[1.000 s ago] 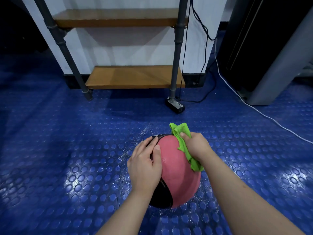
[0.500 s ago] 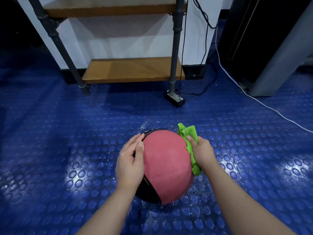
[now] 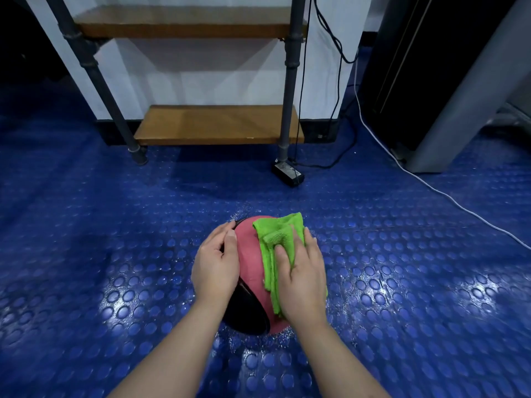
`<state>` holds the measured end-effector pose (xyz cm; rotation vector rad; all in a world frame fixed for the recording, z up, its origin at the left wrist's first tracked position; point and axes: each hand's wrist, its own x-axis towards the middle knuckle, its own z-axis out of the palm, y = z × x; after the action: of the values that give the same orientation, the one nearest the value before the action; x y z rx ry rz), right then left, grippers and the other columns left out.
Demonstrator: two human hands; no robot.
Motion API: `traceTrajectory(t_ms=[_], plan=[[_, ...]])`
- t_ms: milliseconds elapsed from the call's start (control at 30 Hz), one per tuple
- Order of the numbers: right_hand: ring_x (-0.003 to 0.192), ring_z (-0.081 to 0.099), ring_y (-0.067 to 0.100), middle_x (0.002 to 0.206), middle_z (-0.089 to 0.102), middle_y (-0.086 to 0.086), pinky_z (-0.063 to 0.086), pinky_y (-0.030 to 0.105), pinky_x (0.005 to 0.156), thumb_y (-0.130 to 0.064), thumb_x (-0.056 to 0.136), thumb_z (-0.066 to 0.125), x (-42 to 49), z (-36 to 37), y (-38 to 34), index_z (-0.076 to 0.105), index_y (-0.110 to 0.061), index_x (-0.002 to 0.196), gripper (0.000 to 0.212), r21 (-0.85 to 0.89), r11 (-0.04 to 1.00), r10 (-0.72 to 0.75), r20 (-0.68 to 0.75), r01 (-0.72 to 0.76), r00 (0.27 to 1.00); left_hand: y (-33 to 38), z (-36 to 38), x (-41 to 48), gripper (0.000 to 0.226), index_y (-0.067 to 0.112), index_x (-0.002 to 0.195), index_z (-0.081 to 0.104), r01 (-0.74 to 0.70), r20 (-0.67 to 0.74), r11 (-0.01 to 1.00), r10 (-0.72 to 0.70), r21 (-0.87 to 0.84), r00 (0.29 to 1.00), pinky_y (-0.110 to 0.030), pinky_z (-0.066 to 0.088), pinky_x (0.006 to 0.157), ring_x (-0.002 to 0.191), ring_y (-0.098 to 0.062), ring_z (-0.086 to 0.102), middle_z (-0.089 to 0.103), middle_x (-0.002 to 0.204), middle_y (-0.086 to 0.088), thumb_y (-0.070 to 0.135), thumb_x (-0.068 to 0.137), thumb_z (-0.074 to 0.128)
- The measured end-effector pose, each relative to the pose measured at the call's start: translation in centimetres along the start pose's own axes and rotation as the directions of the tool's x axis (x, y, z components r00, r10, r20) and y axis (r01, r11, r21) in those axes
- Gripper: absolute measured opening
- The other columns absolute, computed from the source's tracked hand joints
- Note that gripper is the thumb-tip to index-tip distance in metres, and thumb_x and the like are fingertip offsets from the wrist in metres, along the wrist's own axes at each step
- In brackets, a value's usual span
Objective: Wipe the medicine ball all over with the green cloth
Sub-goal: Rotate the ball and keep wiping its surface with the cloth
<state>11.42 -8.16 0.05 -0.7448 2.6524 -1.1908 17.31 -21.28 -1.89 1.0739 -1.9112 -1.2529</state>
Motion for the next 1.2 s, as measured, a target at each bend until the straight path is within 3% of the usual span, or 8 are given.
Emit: traceTrajectory(t_ms=[167,267,400,767,900,1000,1067,1200], plan=[[0.138,0.033,0.016,0.147,0.043,-0.001,0.029,0.039,0.113,-0.051,0.096,0.031,1.8,0.8,0.6,0.050,-0.022,0.137,0.054,0.155,0.980,0.138,-0.080,-0.124,0.987,-0.3,-0.1,0.5,0.032,0.032,0.120,0.069,0.023,0.005,0.999,-0.023,-0.048,1.000,-0.027,0.037,0.106,0.129,-0.003,0.050,0.061,0.132,0.016,0.037,0.098,0.047],[0.101,0.058,0.023,0.104,0.064,0.004,0.045,0.037,0.086,-0.045,0.098,0.036,3.3,0.4,1.2,0.062,-0.017,0.104,0.039,0.261,0.924,0.315,-0.098,-0.281,0.944,-0.3,-0.2,0.6,0.028,0.032,0.121,0.069,0.050,0.011,0.997,-0.049,-0.063,0.999,-0.029,0.037,0.108,0.128,-0.003,0.050,0.061,0.133,0.016,0.031,0.102,0.048],[0.069,0.053,0.023,0.069,0.056,0.002,0.038,0.034,0.061,-0.039,0.100,0.042,4.2,-0.1,2.7,0.050,-0.015,0.069,0.040,0.376,0.833,0.454,-0.047,-0.405,0.890,-0.5,-1.1,-0.1,0.028,0.030,0.120,0.069,0.054,-0.006,0.992,-0.055,-0.113,0.998,-0.029,0.037,0.109,0.127,-0.004,0.051,0.061,0.131,0.016,0.027,0.102,0.048],[0.065,0.049,0.017,0.068,0.052,0.000,0.031,0.033,0.062,-0.037,0.101,0.042,4.0,1.3,2.7,0.049,-0.010,0.073,0.040,0.478,0.759,0.567,-0.152,-0.442,0.809,-0.5,-2.7,0.6,0.027,0.039,0.102,0.069,0.215,0.008,0.923,-0.225,-0.320,0.974,-0.032,0.042,0.109,0.120,-0.003,0.057,0.065,0.125,0.012,0.021,0.102,0.049],[0.077,0.051,0.028,0.073,0.053,0.003,0.035,0.034,0.067,-0.039,0.101,0.038,3.5,1.5,4.3,0.050,-0.009,0.077,0.040,0.381,0.753,0.598,-0.054,-0.537,0.800,-0.6,-3.8,1.9,0.027,0.016,0.120,0.068,0.305,0.031,0.863,-0.321,-0.403,0.947,-0.020,0.053,0.088,0.096,0.004,0.066,0.070,0.115,0.008,0.016,0.103,0.048],[0.085,0.064,0.035,0.085,0.066,0.014,0.052,0.049,0.082,-0.048,0.097,0.041,2.4,1.8,6.2,0.058,-0.014,0.080,0.042,0.555,0.632,0.653,-0.005,-0.541,0.757,-0.9,-4.9,2.3,0.028,0.011,0.121,0.067,0.356,0.047,0.835,-0.371,-0.420,0.927,-0.013,0.052,0.073,0.089,0.003,0.068,0.071,0.107,0.007,0.014,0.103,0.046],[0.084,0.066,0.035,0.087,0.068,0.015,0.054,0.055,0.083,-0.048,0.096,0.043,1.8,1.3,5.9,0.062,-0.016,0.085,0.039,0.684,0.547,0.625,0.050,-0.483,0.779,-1.1,-5.3,2.3,0.029,0.010,0.122,0.068,0.364,0.072,0.840,-0.368,-0.402,0.927,-0.018,0.052,0.077,0.096,-0.004,0.068,0.072,0.110,0.003,0.014,0.103,0.045],[0.087,0.066,0.023,0.093,0.069,0.006,0.055,0.039,0.082,-0.038,0.101,0.041,1.7,0.7,3.3,0.062,-0.021,0.094,0.027,0.750,0.497,0.447,0.209,-0.436,0.870,-1.3,-6.1,2.5,0.031,0.012,0.126,0.063,0.388,0.162,0.863,-0.354,-0.323,0.921,-0.026,0.050,0.087,0.099,-0.012,0.064,0.069,0.119,-0.001,0.016,0.102,0.045]])
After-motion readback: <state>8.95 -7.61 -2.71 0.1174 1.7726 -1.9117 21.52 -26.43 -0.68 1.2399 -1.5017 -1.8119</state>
